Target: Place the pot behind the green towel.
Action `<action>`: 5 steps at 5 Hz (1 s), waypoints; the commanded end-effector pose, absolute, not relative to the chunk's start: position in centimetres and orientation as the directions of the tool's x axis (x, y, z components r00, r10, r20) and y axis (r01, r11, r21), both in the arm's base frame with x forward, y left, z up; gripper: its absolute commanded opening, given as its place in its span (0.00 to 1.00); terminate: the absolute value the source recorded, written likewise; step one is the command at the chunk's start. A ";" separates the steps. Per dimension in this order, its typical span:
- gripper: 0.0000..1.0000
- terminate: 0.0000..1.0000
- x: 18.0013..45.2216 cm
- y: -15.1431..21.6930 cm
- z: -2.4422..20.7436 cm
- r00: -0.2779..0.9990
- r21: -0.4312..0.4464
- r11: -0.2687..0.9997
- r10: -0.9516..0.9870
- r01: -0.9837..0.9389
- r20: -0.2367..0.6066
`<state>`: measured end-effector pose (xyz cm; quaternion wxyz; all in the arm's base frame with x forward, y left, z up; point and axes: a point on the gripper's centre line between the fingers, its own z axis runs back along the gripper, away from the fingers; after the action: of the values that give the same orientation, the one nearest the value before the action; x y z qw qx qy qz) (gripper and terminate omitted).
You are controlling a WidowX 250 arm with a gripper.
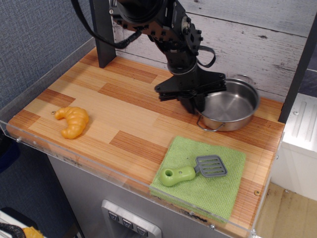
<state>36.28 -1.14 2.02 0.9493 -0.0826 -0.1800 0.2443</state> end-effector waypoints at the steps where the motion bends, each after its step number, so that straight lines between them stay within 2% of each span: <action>1: 1.00 0.00 36.2 0.1 4.5 0.768 -0.256 0.846 0.533 -0.468 0.355; 3: 1.00 0.00 35.6 0.0 6.5 0.760 -0.275 0.842 0.538 -0.465 0.364; 5: 1.00 0.00 34.4 0.7 13.2 0.713 -0.342 0.832 0.552 -0.437 0.433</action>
<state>34.69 0.48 11.85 0.9252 -0.1039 -0.2447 0.2707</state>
